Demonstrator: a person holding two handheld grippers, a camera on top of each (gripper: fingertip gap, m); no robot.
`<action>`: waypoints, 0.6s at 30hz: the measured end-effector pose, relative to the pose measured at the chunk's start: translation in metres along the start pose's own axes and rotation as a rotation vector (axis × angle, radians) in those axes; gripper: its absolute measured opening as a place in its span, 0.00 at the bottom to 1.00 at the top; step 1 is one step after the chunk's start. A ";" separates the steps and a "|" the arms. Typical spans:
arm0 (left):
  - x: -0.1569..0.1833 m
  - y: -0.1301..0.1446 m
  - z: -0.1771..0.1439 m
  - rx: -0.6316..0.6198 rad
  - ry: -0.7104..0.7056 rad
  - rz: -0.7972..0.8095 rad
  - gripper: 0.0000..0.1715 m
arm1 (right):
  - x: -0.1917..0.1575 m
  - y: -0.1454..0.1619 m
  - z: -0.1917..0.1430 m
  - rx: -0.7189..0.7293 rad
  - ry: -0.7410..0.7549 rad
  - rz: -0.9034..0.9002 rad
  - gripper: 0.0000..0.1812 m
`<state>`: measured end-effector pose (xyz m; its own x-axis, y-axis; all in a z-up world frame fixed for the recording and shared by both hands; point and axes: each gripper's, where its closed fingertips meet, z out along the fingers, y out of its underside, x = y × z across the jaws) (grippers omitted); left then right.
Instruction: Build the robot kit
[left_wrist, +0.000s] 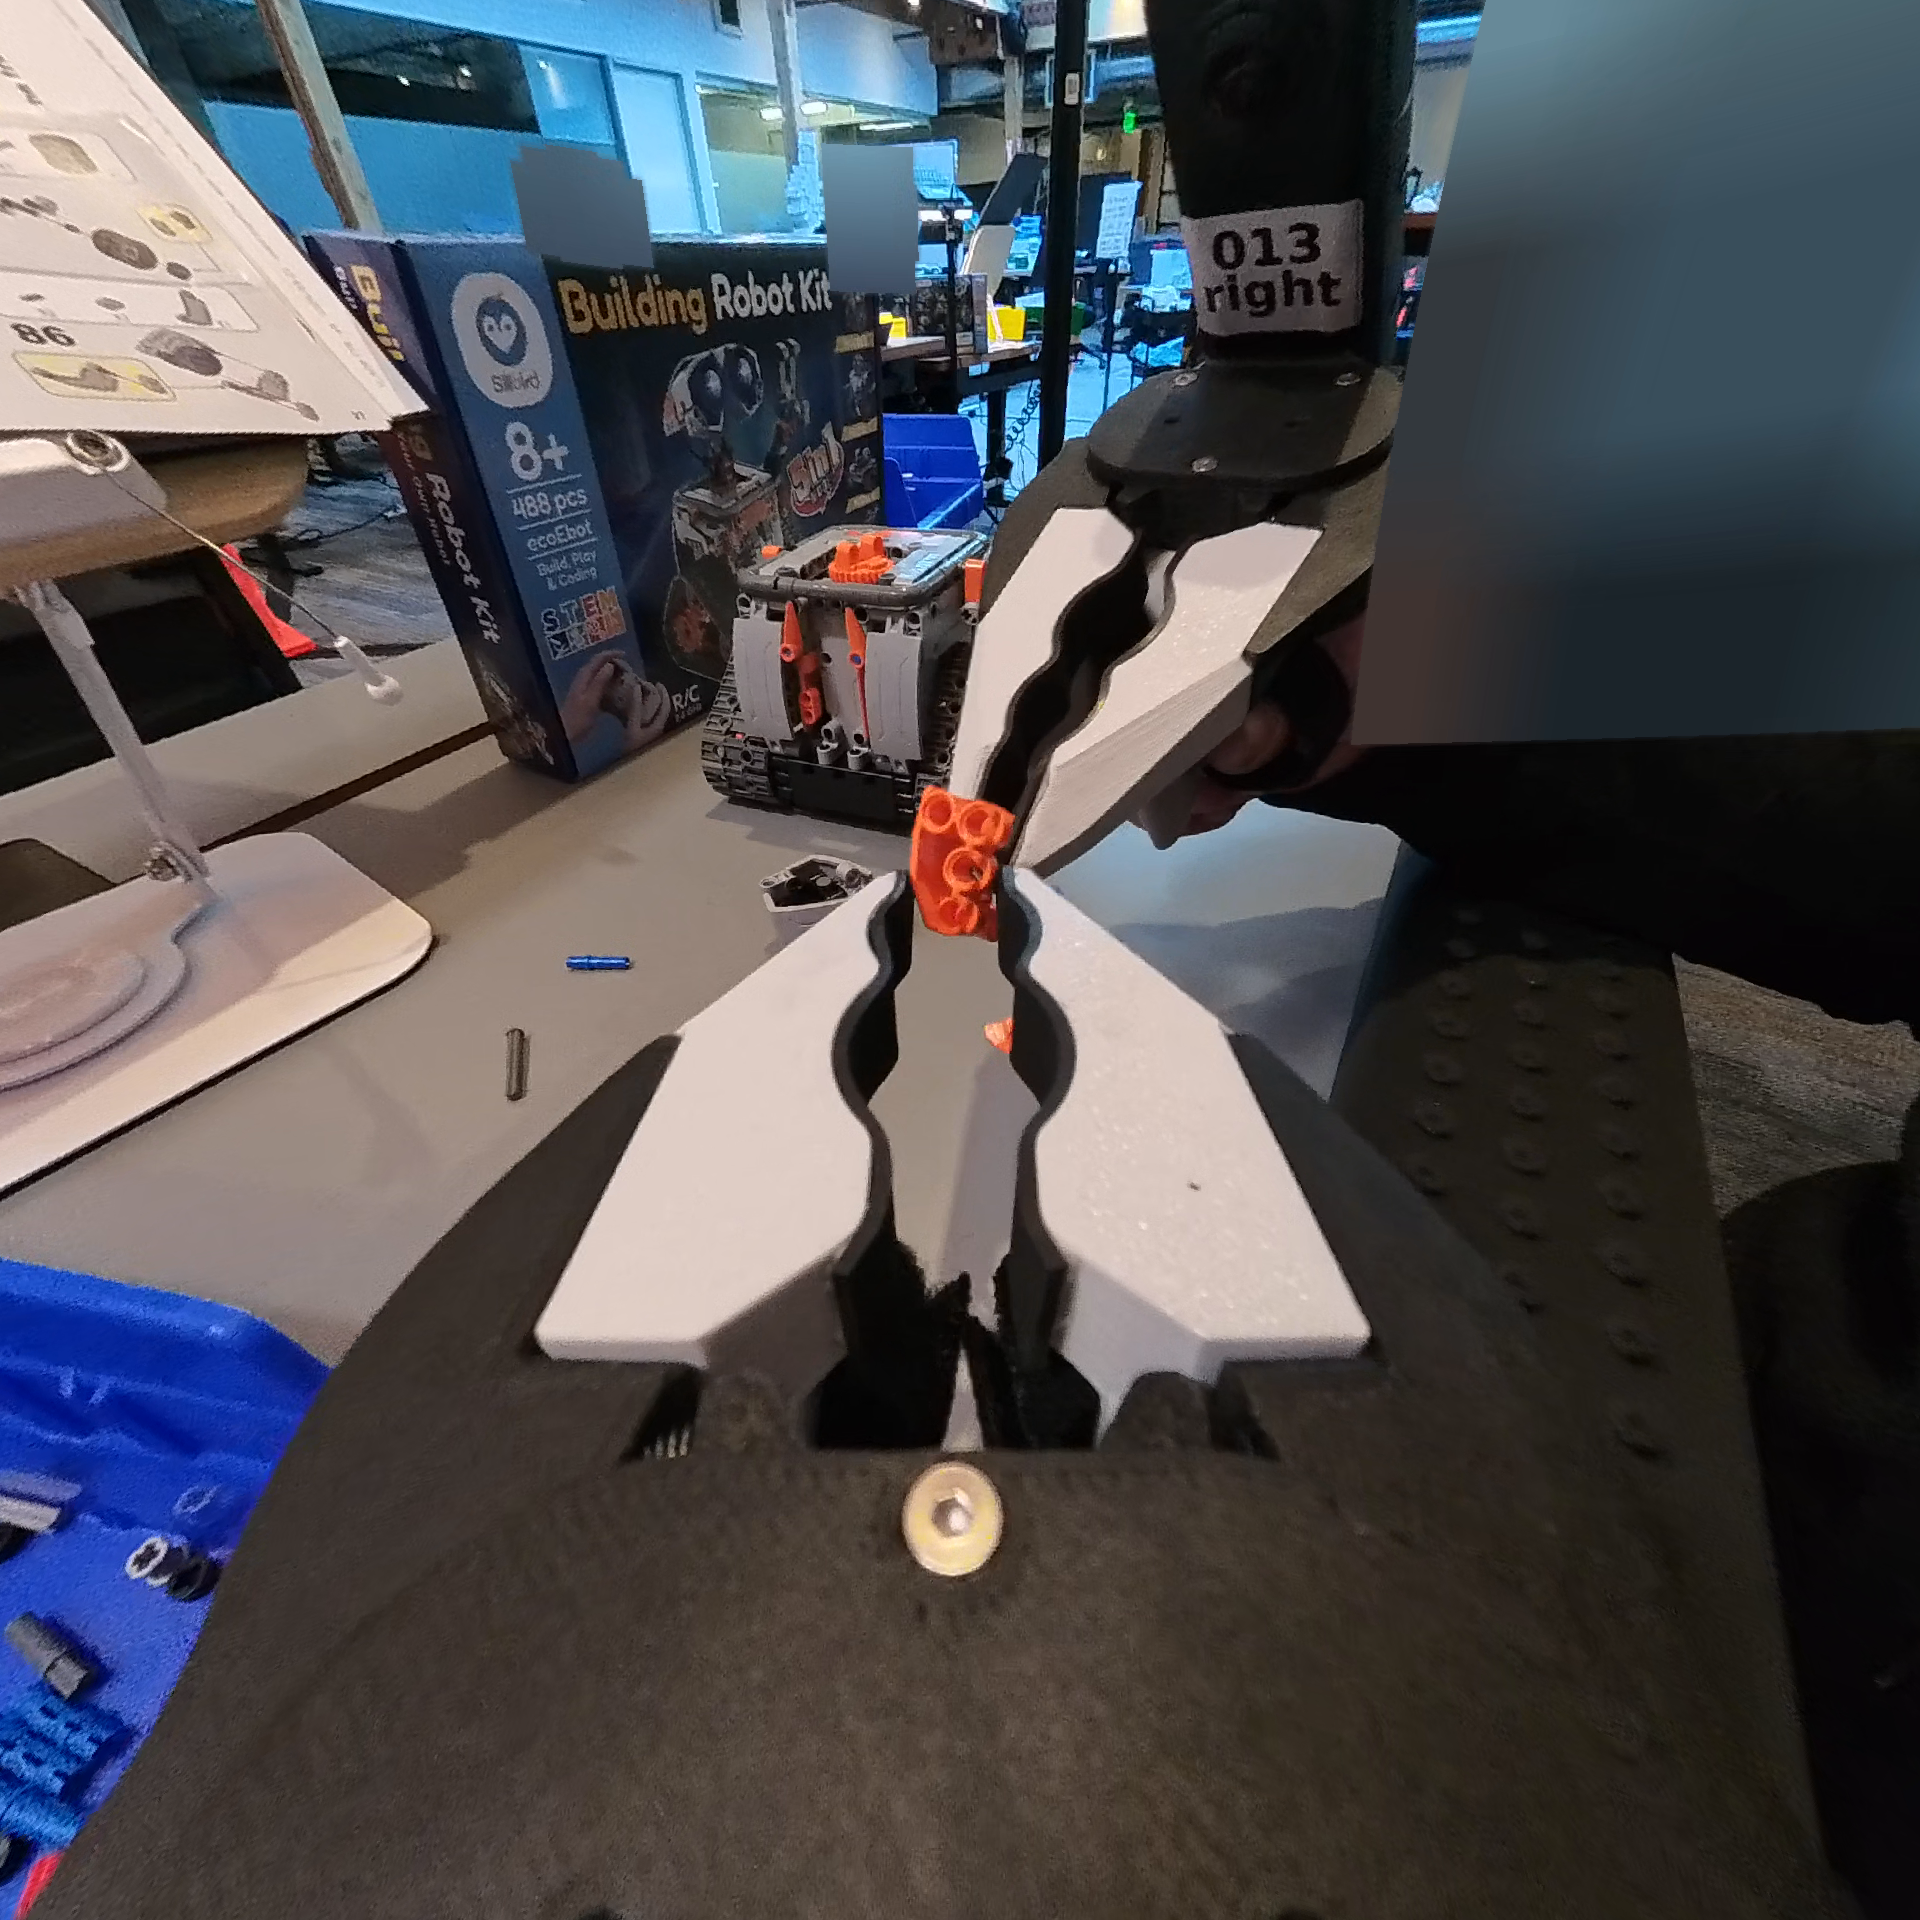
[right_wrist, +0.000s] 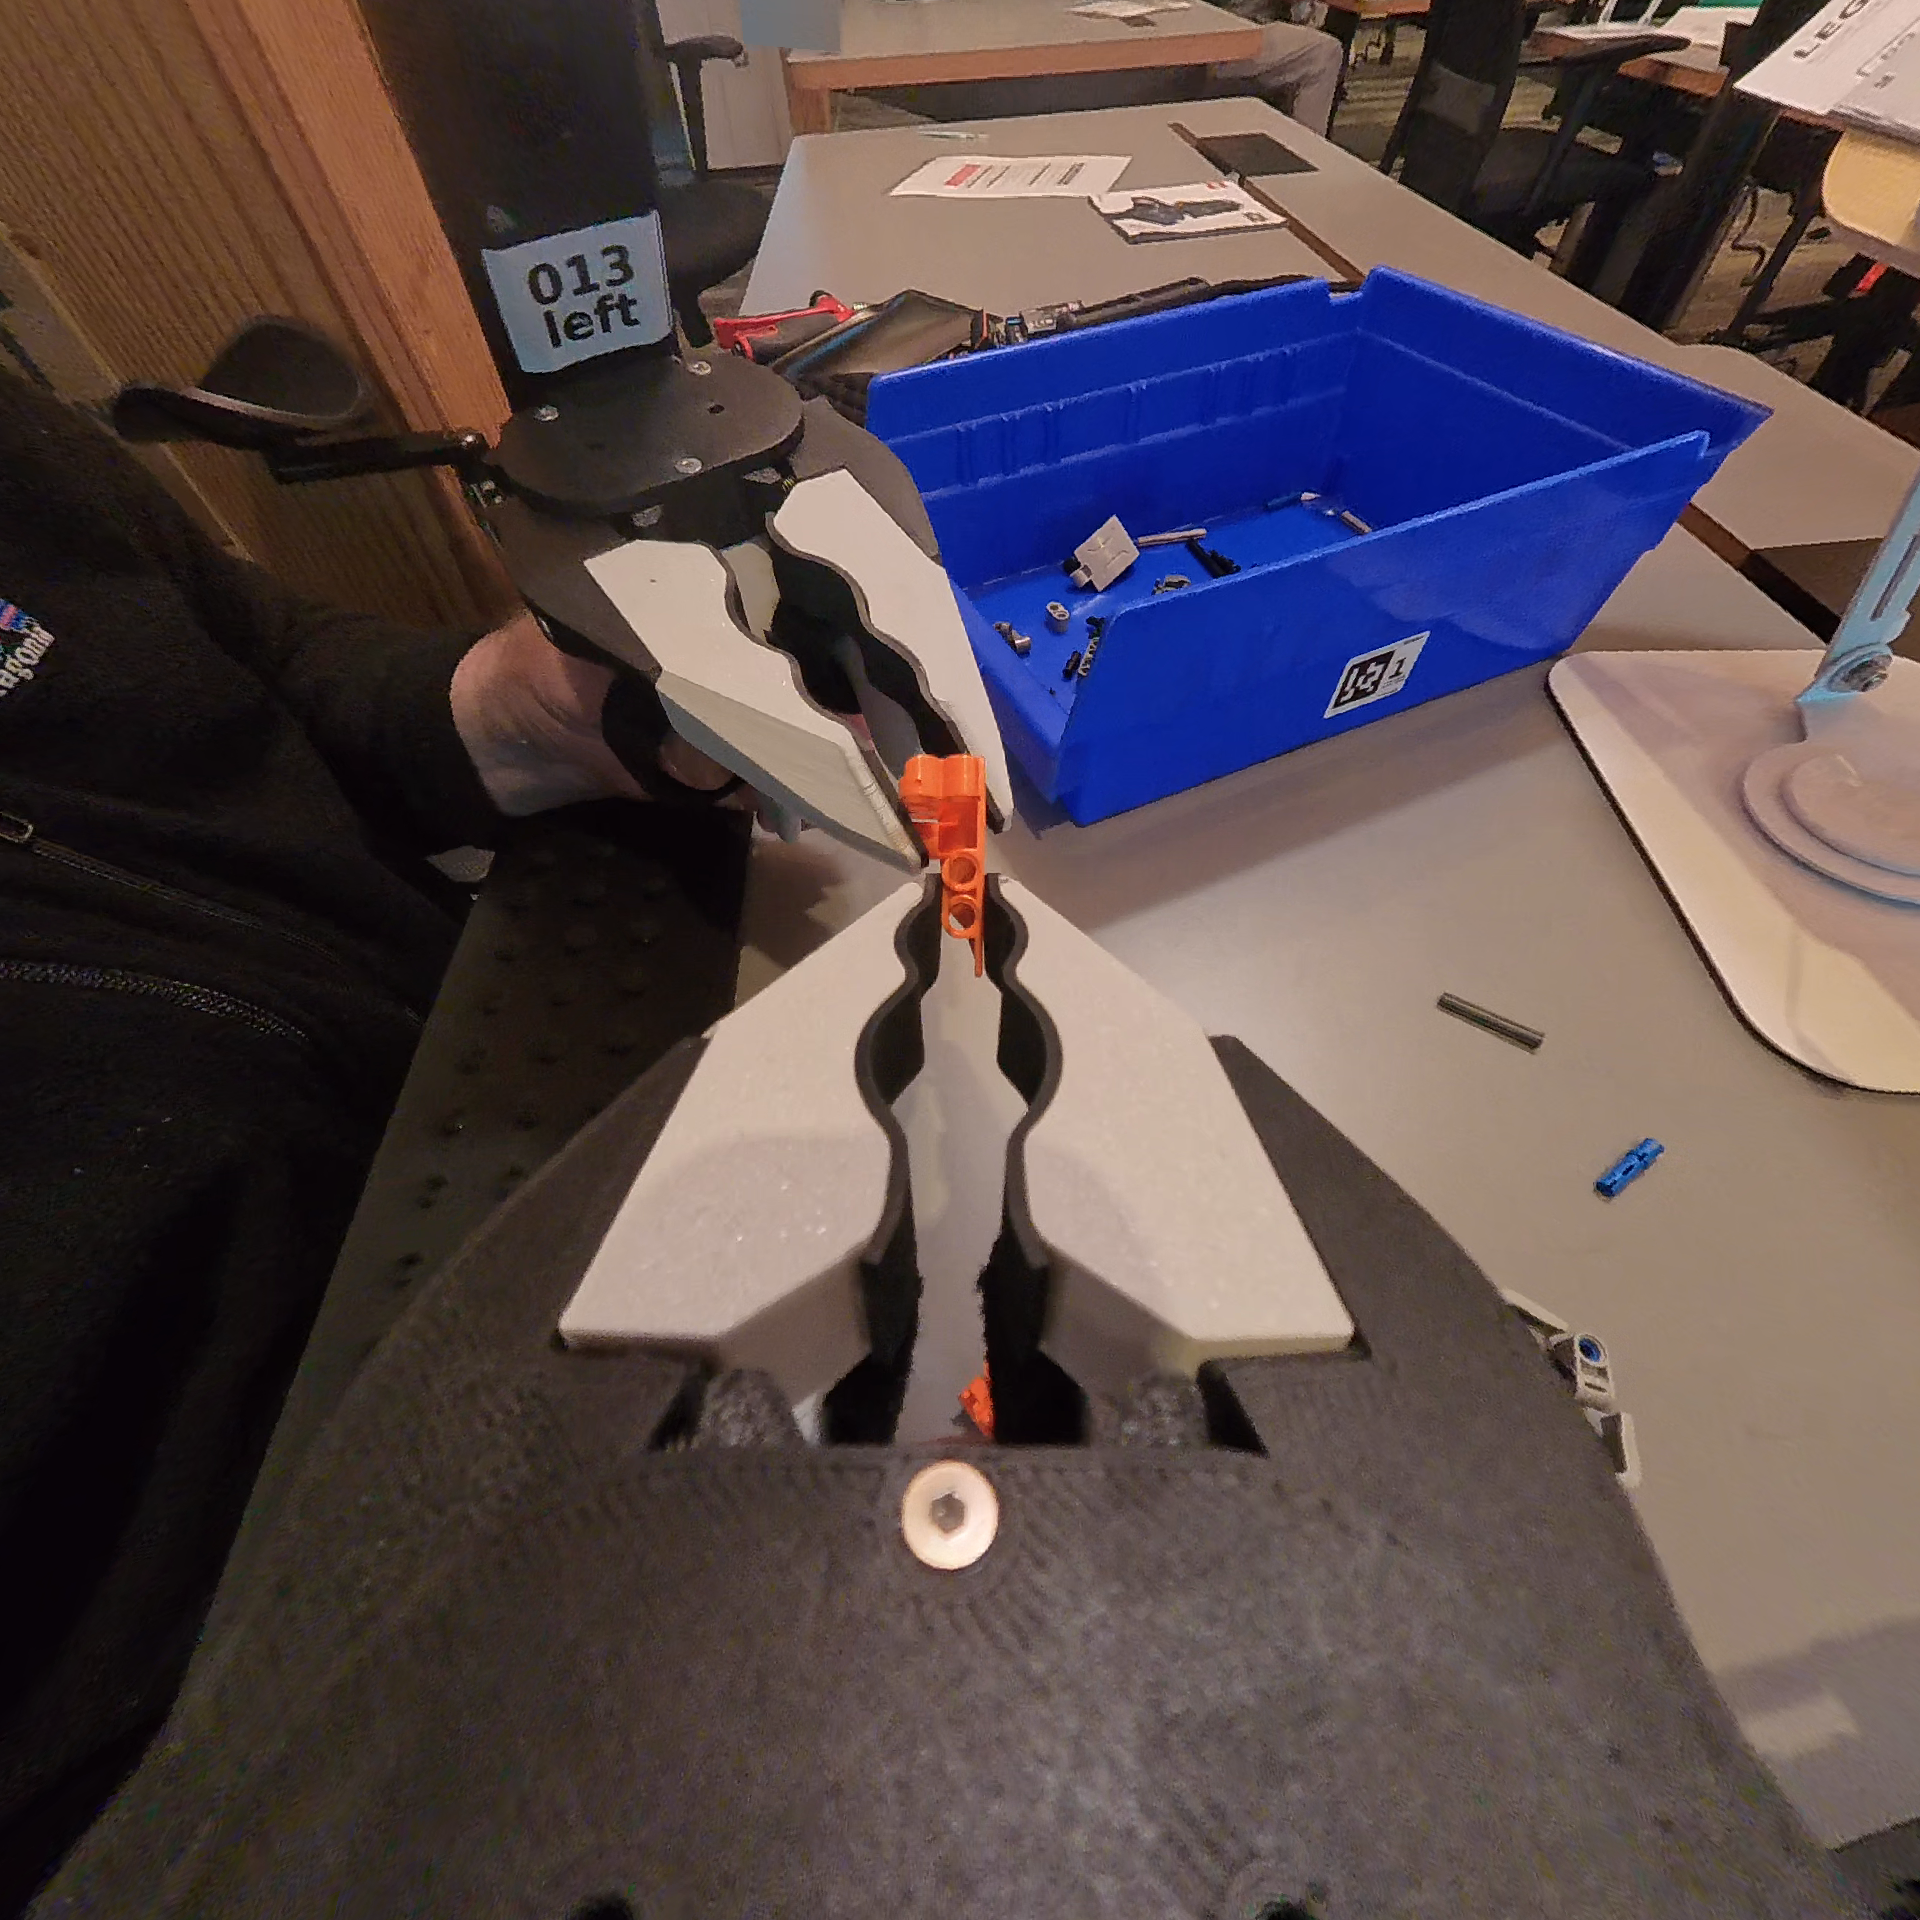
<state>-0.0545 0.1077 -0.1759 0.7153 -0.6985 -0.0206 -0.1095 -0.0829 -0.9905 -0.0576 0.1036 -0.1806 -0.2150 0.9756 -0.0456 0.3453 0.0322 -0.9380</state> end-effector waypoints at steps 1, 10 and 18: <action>0.000 0.000 0.000 0.003 0.002 -0.004 0.07 | 0.000 -0.001 0.000 0.004 -0.001 0.002 0.02; -0.006 -0.014 -0.008 0.105 0.040 -0.149 0.07 | 0.002 -0.017 -0.007 0.113 -0.002 0.041 0.09; -0.025 -0.026 -0.023 0.233 0.053 -0.316 0.07 | 0.012 -0.022 -0.015 0.160 0.031 0.085 0.10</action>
<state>-0.0849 0.1111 -0.1465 0.6515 -0.7004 0.2916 0.2748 -0.1404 -0.9512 -0.0548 0.1181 -0.1551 -0.1619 0.9797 -0.1184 0.2102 -0.0830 -0.9741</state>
